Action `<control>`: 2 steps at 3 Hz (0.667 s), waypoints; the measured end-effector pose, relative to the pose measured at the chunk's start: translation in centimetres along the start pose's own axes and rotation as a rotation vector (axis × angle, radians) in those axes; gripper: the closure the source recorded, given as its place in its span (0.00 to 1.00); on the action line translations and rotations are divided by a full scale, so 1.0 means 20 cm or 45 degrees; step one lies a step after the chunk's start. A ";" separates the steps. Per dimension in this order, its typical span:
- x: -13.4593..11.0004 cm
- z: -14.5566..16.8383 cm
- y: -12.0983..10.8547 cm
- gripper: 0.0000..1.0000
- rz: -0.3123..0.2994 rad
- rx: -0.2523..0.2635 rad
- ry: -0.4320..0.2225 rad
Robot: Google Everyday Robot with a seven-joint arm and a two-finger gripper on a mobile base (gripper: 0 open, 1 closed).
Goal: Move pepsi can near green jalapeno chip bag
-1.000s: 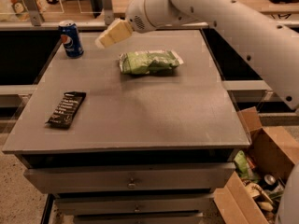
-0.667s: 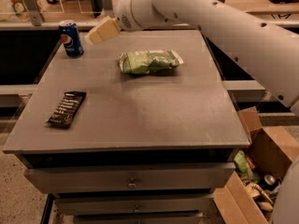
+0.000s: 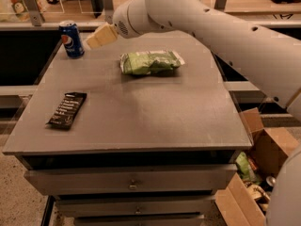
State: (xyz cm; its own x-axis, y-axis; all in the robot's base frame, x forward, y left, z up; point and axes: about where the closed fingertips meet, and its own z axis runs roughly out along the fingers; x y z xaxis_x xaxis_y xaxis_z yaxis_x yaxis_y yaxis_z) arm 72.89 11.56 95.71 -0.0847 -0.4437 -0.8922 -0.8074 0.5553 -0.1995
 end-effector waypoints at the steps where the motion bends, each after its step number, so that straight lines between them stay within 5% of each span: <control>1: 0.01 0.06 0.02 0.00 -0.028 -0.048 -0.010; 2: -0.01 0.14 0.01 0.00 -0.072 -0.069 -0.021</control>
Offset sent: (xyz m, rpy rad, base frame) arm 0.0288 0.0339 -0.0107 -0.0294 -0.0558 0.1051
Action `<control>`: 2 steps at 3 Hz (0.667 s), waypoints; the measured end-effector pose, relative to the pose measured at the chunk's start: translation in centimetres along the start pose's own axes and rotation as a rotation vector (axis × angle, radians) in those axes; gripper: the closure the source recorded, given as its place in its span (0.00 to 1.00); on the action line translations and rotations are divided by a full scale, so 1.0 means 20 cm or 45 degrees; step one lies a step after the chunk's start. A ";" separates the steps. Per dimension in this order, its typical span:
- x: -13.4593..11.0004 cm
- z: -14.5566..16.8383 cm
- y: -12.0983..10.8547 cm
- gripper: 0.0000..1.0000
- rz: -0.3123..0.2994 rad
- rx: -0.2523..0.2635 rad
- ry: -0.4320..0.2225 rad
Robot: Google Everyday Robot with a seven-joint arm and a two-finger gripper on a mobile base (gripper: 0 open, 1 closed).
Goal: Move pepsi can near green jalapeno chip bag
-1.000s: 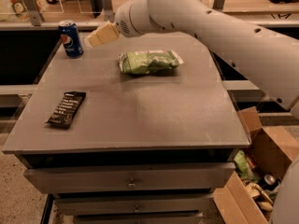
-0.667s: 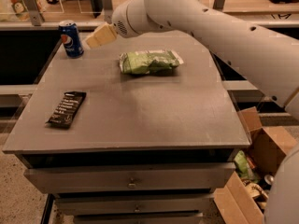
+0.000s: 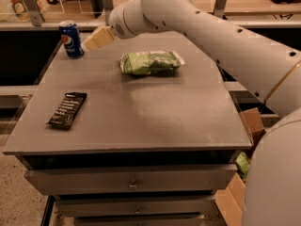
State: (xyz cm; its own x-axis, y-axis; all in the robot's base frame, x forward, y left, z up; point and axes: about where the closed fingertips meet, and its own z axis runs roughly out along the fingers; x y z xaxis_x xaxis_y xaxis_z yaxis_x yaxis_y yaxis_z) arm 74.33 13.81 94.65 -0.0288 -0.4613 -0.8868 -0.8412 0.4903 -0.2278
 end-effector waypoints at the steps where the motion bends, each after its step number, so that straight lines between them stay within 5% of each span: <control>1: 0.01 0.09 0.00 0.00 -0.010 -0.013 -0.004; 2: 0.01 0.18 0.00 0.00 -0.013 -0.024 -0.005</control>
Offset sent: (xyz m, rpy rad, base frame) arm 0.0332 0.0368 -0.0233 -0.0007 -0.0023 0.0261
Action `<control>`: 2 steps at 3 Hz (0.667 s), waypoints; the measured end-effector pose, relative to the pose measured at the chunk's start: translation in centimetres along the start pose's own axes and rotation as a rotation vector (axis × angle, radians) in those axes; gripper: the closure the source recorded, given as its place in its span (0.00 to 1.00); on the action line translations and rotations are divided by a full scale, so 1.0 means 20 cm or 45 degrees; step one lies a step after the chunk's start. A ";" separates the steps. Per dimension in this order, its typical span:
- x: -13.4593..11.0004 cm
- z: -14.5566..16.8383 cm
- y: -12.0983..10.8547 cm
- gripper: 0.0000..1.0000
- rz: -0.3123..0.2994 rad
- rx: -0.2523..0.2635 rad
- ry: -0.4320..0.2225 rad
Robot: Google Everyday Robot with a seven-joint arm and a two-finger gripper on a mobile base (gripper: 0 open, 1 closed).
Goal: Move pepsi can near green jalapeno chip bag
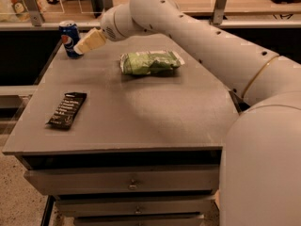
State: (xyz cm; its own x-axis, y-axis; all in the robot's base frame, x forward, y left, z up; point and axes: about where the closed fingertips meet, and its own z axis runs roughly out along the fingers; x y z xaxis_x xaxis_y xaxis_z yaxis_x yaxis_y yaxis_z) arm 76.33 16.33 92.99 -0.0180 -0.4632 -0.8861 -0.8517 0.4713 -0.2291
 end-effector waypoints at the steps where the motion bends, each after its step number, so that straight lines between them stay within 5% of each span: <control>1: 0.00 0.08 0.00 0.00 0.007 -0.010 -0.005; 2: -0.02 0.21 0.00 0.00 0.014 -0.038 -0.024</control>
Offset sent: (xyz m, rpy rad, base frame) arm 0.0297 0.0327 -0.0105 0.0226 0.0096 0.0221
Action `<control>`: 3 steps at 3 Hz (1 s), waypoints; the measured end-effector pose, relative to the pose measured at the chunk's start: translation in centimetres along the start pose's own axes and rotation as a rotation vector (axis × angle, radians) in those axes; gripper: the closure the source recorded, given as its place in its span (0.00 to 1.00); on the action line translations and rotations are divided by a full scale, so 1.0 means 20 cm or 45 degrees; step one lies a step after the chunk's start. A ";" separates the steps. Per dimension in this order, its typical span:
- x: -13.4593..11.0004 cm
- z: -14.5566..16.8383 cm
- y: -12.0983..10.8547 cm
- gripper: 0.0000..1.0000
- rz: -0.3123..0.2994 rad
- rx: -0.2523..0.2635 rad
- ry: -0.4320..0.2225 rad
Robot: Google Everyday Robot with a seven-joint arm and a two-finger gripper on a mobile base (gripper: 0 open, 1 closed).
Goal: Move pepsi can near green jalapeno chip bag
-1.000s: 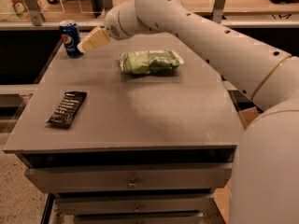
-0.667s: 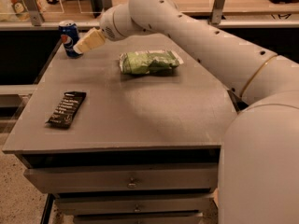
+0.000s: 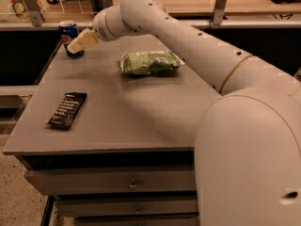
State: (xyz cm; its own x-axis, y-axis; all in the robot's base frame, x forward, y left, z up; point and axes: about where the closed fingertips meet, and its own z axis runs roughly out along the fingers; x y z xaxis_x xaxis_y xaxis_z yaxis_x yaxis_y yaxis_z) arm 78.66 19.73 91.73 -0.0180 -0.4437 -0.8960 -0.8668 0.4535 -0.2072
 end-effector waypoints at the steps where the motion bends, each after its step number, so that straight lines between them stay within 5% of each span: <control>1: -0.02 0.05 0.00 0.00 -0.001 -0.011 -0.012; 3: -0.03 0.14 0.01 0.00 0.017 -0.033 -0.031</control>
Offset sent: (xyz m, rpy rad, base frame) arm 0.0144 0.0201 -0.0004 0.0303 0.0025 0.0144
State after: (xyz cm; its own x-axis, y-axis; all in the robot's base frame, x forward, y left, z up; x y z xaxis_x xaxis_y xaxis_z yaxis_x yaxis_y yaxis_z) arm 79.93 22.19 91.19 -0.0176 -0.4187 -0.9080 -0.8793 0.4388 -0.1853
